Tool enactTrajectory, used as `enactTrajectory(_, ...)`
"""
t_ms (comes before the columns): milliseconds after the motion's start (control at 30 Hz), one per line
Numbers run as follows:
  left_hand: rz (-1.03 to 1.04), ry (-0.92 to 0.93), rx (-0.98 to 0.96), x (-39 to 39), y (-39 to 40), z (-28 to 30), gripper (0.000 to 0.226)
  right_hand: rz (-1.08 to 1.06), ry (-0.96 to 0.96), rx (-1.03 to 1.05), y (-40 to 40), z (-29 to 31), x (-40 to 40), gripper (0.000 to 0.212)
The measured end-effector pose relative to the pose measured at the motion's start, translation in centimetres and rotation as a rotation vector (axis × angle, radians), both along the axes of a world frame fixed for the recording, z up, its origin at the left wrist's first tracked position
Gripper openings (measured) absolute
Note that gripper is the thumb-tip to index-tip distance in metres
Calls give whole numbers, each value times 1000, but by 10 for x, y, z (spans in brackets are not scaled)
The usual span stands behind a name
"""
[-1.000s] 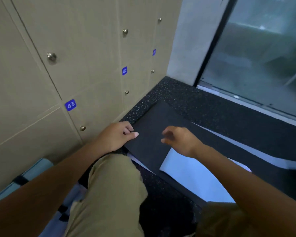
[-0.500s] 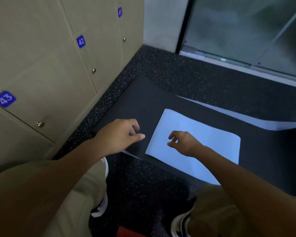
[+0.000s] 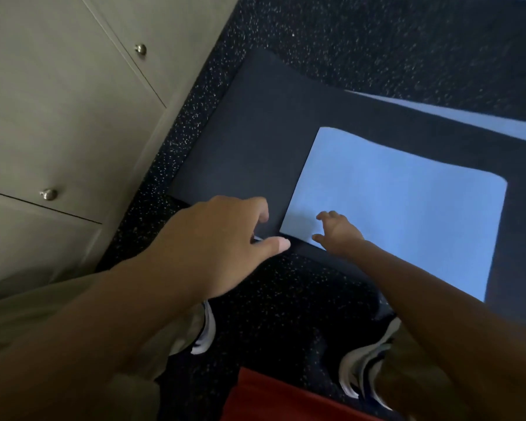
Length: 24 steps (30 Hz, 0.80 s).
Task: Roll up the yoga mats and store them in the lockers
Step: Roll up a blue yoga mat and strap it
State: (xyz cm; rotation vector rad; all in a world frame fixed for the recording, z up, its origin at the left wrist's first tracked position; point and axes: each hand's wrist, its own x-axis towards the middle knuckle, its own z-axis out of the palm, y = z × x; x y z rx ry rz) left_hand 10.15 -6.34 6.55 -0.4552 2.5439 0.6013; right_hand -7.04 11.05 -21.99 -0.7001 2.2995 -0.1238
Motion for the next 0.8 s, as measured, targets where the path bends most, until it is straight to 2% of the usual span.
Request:
enactTrajectory(133, -16, -38, -75, 0, 4, -12, 58, 84, 55, 77, -5, -42, -2, 70)
enactTrajectory(267, -5, -88, -127, -1, 1, -30, 70, 134, 144, 164, 3, -76, -3, 104)
enactTrajectory(333, 5, -124, -128, -4, -1, -35, 68, 158, 169, 202, 10, -89, -1, 115)
enactTrajectory(500, 8, -159, -123, -10, 4, -35, 64, 223, 294, 250, 17, -104, 0, 106)
enactTrajectory(600, 9, -163, -121, -12, 6, -37, 65, 244, 301, 221, 20, -104, 1, 102)
enactTrajectory(800, -3, -154, -121, -15, 9, -40, 68, 246, 166, 180, 23, -94, -7, 90)
